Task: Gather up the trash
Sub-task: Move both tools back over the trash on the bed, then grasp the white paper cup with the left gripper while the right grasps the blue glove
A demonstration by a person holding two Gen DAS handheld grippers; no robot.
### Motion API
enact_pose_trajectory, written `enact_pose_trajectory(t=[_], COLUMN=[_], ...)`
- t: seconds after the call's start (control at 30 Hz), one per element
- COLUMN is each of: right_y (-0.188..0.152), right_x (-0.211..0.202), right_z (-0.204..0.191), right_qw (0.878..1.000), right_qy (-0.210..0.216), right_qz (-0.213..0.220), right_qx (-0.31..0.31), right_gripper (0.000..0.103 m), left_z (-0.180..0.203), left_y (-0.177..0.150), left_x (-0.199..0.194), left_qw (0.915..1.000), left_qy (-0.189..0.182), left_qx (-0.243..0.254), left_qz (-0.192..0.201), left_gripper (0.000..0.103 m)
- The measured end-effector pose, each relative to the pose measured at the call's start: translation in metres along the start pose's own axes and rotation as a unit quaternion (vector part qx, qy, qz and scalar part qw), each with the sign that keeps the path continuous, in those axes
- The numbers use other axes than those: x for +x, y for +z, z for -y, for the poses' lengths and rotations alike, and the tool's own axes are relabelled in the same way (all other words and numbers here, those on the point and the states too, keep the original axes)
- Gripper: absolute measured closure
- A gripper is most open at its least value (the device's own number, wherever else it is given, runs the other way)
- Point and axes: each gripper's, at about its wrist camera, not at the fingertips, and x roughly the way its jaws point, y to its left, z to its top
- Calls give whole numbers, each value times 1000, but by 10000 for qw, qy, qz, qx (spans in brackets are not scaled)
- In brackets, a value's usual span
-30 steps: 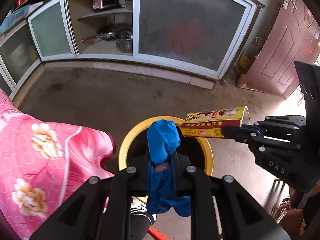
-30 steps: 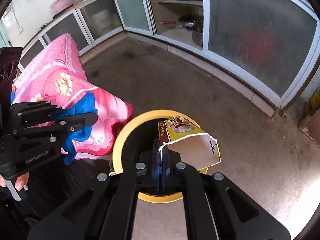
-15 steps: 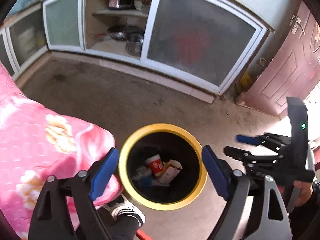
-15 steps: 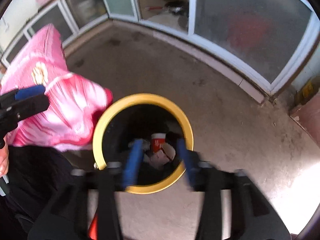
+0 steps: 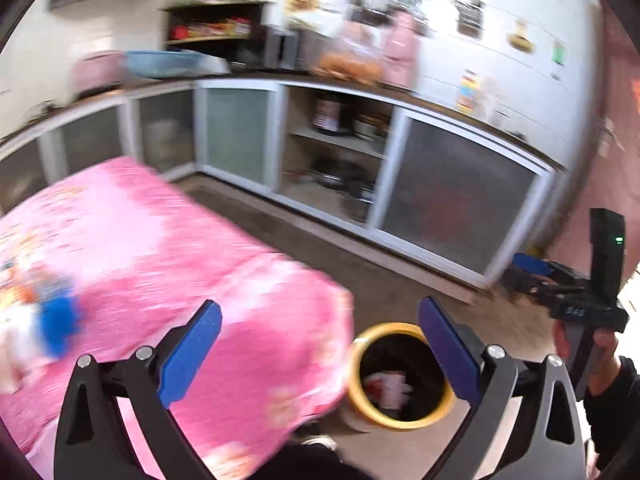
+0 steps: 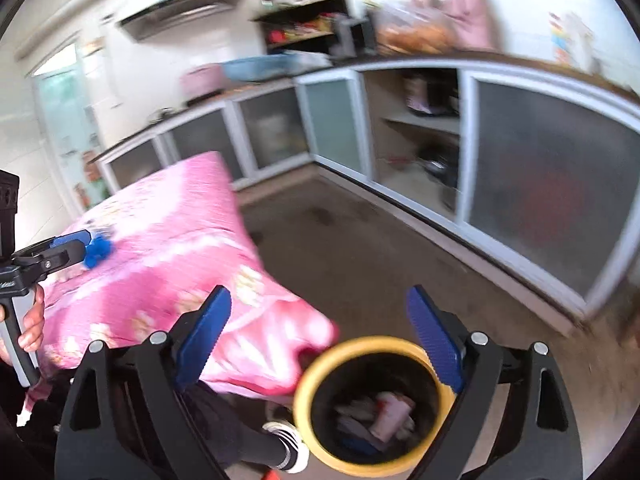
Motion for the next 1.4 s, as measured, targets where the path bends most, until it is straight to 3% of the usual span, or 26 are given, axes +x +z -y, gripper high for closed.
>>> enact_pose_trajectory(t=[0.13,0.23,0.33,0.57,0.67,0.87,1.17,1.4], right_y=[23,37,51,53,47,33,30,30], right_x=[34,51,77,124,142,170,212,238], right_z=[-57,-96,-146,-250,-289,-345,-369,-374], right_qw=[9967,9921,9826,9703,9616,9468,9429,9397], right_qy=[781,1223,1804,2180,2405,2557,2524,2585], right_qz=[26,53,-71,-325,-548,-959,-1390,-1700], right_qx=[-223,-280,-447,-1002,-1200,-1702,-1671,-1454], right_gripper=[13,12,12,12,12,31,47,50], left_z=[-61,-111,-152,-231,-255,-289,-308,-325], left_y=[-12,-28,-39,-64,-73,-85,-84,-82], left_x=[-44,-80,-106,-151,-155,-142,-107,-84], left_qw=[9954,9823,9674,9406,9363,9311,9381,9408], left_qy=[813,1690,2319,3098,3163,3255,2986,2789], left_qx=[-445,-733,-963,-1345,-1513,-1645,-1733,-1860], left_qz=[231,346,340,337,208,-56,-266,-504], left_gripper=[8,8,8,8,8,8,8,8])
